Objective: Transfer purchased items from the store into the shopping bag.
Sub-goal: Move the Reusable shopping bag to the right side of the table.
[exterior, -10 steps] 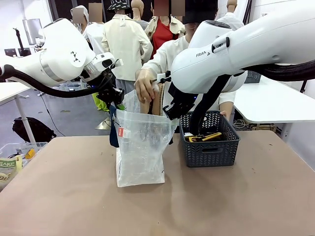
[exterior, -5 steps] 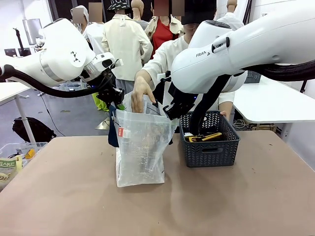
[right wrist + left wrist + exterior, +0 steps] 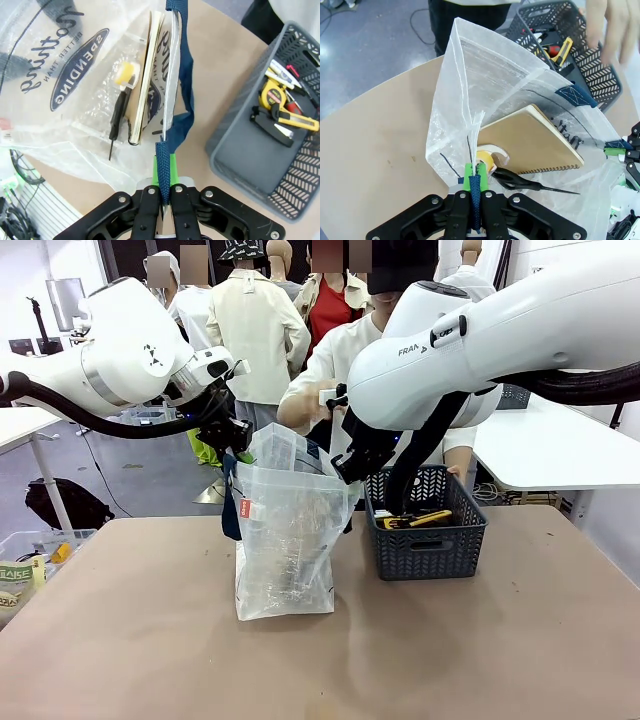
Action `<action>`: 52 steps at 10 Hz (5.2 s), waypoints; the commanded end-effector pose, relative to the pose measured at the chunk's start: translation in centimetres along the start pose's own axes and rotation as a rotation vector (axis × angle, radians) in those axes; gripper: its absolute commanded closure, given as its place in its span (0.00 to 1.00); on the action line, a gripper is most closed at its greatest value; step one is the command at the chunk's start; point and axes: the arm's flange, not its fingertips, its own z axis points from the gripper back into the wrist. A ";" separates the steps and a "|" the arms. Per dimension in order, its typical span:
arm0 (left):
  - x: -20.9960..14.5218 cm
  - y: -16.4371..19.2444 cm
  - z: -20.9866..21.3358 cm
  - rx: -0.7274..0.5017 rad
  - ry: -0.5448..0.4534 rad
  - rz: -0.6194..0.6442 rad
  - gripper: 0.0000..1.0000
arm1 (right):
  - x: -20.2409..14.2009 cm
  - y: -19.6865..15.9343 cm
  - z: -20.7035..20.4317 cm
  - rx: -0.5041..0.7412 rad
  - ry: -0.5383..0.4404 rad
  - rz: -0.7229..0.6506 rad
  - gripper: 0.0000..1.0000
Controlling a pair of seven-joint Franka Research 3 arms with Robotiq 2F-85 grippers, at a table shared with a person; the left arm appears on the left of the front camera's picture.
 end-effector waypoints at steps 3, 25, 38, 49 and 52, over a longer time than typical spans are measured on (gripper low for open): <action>0.0 0.1 0.2 0.002 -0.003 -0.003 1.00 | 0.0 0.0 0.1 0.002 -0.001 -0.003 1.00; 0.0 0.1 0.2 0.002 -0.003 -0.003 1.00 | 0.0 0.0 0.1 0.002 -0.001 -0.003 1.00; 0.0 0.1 0.2 0.002 -0.003 -0.003 1.00 | 0.0 0.0 0.1 0.002 -0.001 -0.003 1.00; 0.0 0.1 0.2 0.002 -0.003 -0.003 1.00 | 0.0 0.0 0.1 0.002 -0.001 -0.003 1.00; 0.0 0.1 0.2 0.002 -0.003 -0.003 1.00 | 0.0 0.0 0.1 0.002 -0.001 -0.003 1.00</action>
